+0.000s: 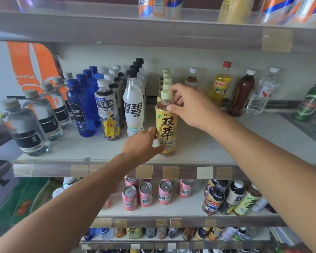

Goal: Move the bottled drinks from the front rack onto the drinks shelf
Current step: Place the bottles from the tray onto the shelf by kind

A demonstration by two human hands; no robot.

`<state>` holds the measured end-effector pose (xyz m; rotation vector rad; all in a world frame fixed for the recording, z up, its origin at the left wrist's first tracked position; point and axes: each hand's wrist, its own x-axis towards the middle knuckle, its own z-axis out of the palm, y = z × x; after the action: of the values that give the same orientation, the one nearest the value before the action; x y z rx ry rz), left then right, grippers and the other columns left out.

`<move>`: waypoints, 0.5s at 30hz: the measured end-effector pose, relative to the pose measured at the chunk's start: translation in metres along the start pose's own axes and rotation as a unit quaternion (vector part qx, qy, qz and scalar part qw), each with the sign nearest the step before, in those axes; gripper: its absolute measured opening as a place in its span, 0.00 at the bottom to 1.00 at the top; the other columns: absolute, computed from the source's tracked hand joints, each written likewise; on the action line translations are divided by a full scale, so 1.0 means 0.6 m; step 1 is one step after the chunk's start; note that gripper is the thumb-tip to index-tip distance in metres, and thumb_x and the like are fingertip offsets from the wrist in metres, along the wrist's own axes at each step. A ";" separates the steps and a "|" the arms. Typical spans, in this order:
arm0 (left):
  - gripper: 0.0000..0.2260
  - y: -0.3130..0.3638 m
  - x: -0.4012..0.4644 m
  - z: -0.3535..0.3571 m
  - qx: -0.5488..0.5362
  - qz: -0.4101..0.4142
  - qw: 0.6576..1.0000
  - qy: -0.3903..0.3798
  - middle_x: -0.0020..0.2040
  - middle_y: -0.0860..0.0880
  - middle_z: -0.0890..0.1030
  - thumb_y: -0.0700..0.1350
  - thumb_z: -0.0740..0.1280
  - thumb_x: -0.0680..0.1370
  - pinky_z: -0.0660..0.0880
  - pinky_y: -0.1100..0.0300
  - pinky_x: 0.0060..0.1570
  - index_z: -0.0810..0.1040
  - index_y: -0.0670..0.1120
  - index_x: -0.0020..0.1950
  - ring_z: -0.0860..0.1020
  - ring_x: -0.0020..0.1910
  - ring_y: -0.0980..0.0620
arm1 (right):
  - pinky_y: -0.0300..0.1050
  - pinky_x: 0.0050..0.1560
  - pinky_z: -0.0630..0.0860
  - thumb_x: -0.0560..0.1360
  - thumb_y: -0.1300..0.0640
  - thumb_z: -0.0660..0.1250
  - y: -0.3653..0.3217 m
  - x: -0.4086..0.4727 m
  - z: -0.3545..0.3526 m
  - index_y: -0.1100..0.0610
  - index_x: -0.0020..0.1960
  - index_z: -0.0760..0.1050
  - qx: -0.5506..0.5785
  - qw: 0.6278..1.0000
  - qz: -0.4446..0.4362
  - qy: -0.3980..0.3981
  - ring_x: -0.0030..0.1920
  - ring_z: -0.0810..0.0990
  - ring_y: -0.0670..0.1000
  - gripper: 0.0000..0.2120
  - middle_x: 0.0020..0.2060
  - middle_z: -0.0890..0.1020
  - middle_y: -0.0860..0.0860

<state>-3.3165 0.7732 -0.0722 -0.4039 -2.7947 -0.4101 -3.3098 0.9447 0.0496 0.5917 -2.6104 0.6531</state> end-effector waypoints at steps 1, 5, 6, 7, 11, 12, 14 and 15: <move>0.21 -0.003 -0.002 0.001 -0.012 -0.001 1.000 0.001 0.56 0.54 0.80 0.62 0.67 0.76 0.78 0.53 0.46 0.70 0.49 0.59 0.79 0.52 0.52 | 0.51 0.56 0.77 0.75 0.53 0.72 -0.002 0.002 0.002 0.52 0.70 0.70 0.003 1.000 -0.002 -0.001 0.50 0.80 0.48 0.25 0.48 0.79 0.43; 0.23 -0.002 -0.003 0.000 -0.093 -0.020 0.995 0.002 0.53 0.56 0.79 0.61 0.69 0.74 0.78 0.51 0.48 0.70 0.48 0.60 0.79 0.52 0.54 | 0.51 0.57 0.77 0.75 0.54 0.72 0.000 0.007 0.006 0.52 0.70 0.70 0.023 1.000 0.005 0.000 0.49 0.80 0.48 0.25 0.48 0.78 0.44; 0.25 0.004 -0.001 -0.003 -0.114 -0.027 0.993 0.002 0.52 0.56 0.78 0.62 0.70 0.73 0.78 0.51 0.48 0.69 0.48 0.61 0.79 0.51 0.53 | 0.51 0.57 0.77 0.75 0.53 0.72 0.001 0.007 0.007 0.52 0.70 0.71 0.032 0.999 0.007 0.002 0.49 0.80 0.49 0.25 0.48 0.79 0.45; 0.28 0.012 0.002 -0.006 -0.129 -0.036 0.991 0.003 0.51 0.54 0.78 0.64 0.70 0.72 0.78 0.50 0.47 0.68 0.47 0.60 0.79 0.50 0.52 | 0.52 0.56 0.77 0.75 0.53 0.72 0.002 0.007 0.008 0.52 0.69 0.71 0.040 0.999 0.011 0.004 0.49 0.80 0.49 0.24 0.48 0.80 0.46; 0.27 0.043 0.014 -0.010 -0.117 -0.085 0.989 0.009 0.46 0.48 0.78 0.64 0.71 0.72 0.74 0.52 0.41 0.64 0.46 0.55 0.77 0.44 0.45 | 0.50 0.51 0.78 0.74 0.49 0.73 0.006 0.005 0.014 0.50 0.65 0.71 0.049 0.998 0.033 0.020 0.48 0.79 0.49 0.23 0.47 0.79 0.46; 0.27 0.047 0.015 -0.009 -0.110 -0.087 0.990 0.011 0.46 0.47 0.78 0.63 0.70 0.72 0.73 0.52 0.40 0.64 0.46 0.54 0.77 0.43 0.44 | 0.48 0.49 0.78 0.73 0.47 0.73 0.008 0.003 0.016 0.50 0.64 0.70 0.046 0.998 0.040 0.028 0.48 0.79 0.49 0.23 0.48 0.79 0.47; 0.25 0.049 0.018 -0.009 -0.100 -0.080 0.992 0.011 0.46 0.46 0.79 0.62 0.70 0.73 0.72 0.53 0.39 0.64 0.46 0.53 0.75 0.41 0.45 | 0.46 0.46 0.76 0.72 0.44 0.73 0.014 0.000 0.020 0.50 0.63 0.69 0.046 0.997 0.053 0.042 0.48 0.79 0.48 0.24 0.49 0.80 0.47; 0.25 0.049 0.019 -0.010 -0.098 -0.077 0.992 0.011 0.46 0.47 0.78 0.62 0.70 0.73 0.71 0.53 0.38 0.63 0.46 0.52 0.74 0.40 0.46 | 0.44 0.45 0.75 0.72 0.44 0.73 0.016 0.000 0.021 0.50 0.62 0.69 0.048 0.996 0.055 0.045 0.48 0.79 0.48 0.24 0.49 0.80 0.47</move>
<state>-3.3164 0.8013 -0.0564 -0.2232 -2.7834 -0.7234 -3.3176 0.9461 0.0360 0.4370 -2.5523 0.8245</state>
